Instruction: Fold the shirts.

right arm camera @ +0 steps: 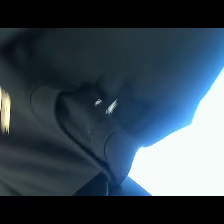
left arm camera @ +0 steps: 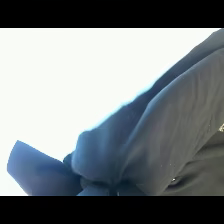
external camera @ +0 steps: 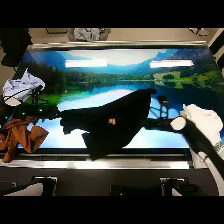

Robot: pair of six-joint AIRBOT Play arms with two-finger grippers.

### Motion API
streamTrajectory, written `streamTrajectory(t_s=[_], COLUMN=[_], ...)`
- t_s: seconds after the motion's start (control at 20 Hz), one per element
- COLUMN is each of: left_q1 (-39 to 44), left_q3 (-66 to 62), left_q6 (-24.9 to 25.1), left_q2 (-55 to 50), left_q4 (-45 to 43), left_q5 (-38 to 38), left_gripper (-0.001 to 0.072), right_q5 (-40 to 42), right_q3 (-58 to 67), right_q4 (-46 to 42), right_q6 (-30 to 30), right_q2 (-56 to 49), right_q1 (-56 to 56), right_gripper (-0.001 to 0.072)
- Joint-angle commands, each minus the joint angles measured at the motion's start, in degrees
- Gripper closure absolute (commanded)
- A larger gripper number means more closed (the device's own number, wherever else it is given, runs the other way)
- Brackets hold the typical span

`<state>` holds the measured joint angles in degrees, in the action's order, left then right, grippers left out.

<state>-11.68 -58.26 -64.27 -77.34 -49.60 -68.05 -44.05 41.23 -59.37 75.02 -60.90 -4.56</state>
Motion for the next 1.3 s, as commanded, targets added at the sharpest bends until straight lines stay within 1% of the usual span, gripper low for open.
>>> streamTrajectory(t_s=[0.0,0.05,0.1,0.2,0.3,0.4,0.45,0.55,0.65,0.75,0.8,0.85,0.9,1.0,1.05,1.25], left_q1=[-0.13,-0.24,-0.61,-2.75,-6.78,-11.63,-13.92,-16.41,-16.39,-16.39,-16.37,-16.31,-16.33,-16.31,-15.91,-11.39], left_q3=[-0.46,-1.79,-4.11,-12.04,-22.6,-30.8,-34.07,-37.66,-37.97,-37.97,-37.83,-37.22,-35.85,-29.2,-24.24,1.11], left_q6=[2.95,4.81,5.18,4.92,0.24,-5.9,-8.17,-9.7,-14.25,-16.0,-16.81,-18.49,-19.41,-19.39,-19.34,-19.28], left_q2=[2.25,4.74,7.78,15.65,24.35,31.71,35.15,40.35,43.91,45.22,45.2,45.09,45.07,45.48,46.27,52.57], left_q4=[9.88,13.25,15.82,20.11,20.46,18.93,17.81,17.49,16.06,10.99,8.09,4.94,2.99,2.21,2.21,2.19], left_q5=[-2.99,-2.93,-2.86,-0.85,6.03,14.4,17.75,18.75,17.18,13.53,10.54,6.86,2.97,-5.51,-7.69,-8.11], left_gripper=[0.0676,0.0676,0.0676,0.0676,0.0676,0.0677,0.0677,0.0678,0.0677,0.0677,0.0677,0.0677,0.0677,0.0677,0.0677,0.0678], right_q5=[-11.37,-14.71,-17.79,-22.38,-22.71,-21.55,-21.68,-22.88,-25.86,-31.36,-35.04,-39.93,-47.56,-60.83,-61.96,-58.14], right_q3=[10.03,15.13,20.81,34.64,50.29,63.36,69.11,75.03,75.34,75.34,75.12,74.93,74.86,71.58,67.47,43.08], right_q4=[-6.05,-6.75,-8.81,-14.23,-20.55,-25.73,-26.95,-26.16,-25.09,-25.33,-25.31,-25.27,-24.83,-23.45,-21.79,-16.55], right_q6=[-9.46,-13.11,-15.39,-16.63,-16.5,-14.23,-12.79,-10.6,-8.66,-8.59,-8.59,-8.57,-8.59,-8.68,-8.98,-9.81], right_q2=[2.58,2.58,2.73,3.91,6.58,9.53,11.04,14.03,16.81,17.57,17.42,16.92,15.67,12.92,12.74,14.49], right_q1=[9.25,9.77,9.77,9.77,9.77,9.77,9.77,9.77,9.77,9.77,9.77,9.77,9.77,9.75,9.7,9.6], right_gripper=[0.0677,0.0677,0.0676,0.0676,0.0676,0.0676,0.0677,0.0677,0.0676,0.0676,0.0676,0.0675,0.0675,0.0676,0.0676,0.0676])
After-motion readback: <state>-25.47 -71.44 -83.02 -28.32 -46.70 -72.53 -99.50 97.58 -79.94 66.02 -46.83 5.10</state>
